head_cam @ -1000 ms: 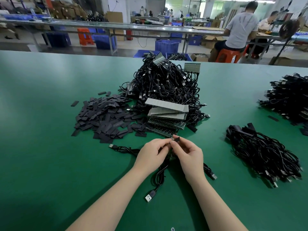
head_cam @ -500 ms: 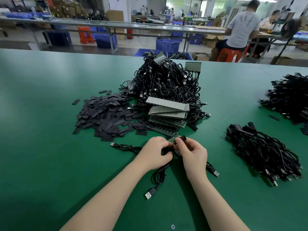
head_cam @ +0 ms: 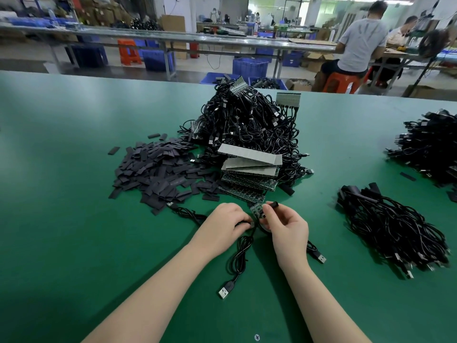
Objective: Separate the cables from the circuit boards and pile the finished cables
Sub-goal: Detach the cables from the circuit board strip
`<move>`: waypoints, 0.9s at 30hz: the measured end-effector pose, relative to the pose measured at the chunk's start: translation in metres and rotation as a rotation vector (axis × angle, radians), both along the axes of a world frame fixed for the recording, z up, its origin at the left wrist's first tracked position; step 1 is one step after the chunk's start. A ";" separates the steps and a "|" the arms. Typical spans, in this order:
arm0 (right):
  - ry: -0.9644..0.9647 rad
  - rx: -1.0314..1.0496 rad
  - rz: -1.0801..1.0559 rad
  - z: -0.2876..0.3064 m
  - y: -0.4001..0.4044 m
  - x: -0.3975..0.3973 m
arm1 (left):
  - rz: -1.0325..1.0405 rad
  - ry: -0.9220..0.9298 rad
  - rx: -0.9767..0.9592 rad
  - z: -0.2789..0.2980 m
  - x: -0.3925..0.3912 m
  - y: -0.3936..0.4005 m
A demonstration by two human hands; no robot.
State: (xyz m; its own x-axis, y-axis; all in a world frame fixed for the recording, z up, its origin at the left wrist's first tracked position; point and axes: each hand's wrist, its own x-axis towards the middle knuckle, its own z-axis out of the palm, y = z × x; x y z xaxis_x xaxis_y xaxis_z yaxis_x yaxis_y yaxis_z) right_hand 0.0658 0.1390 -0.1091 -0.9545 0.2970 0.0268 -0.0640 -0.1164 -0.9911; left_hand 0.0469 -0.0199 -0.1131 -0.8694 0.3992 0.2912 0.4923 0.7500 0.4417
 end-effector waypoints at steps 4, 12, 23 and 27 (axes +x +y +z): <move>0.008 0.013 0.003 -0.002 0.000 0.000 | 0.097 0.104 -0.112 -0.003 0.005 0.000; -0.008 0.050 0.014 -0.006 0.001 -0.002 | 0.237 0.165 -0.123 -0.005 0.011 0.002; -0.001 0.102 0.037 -0.004 0.000 -0.002 | 0.368 0.483 -0.250 0.004 0.020 0.005; 0.003 0.113 0.042 -0.005 0.000 -0.003 | 0.416 0.440 -0.284 0.005 0.021 0.010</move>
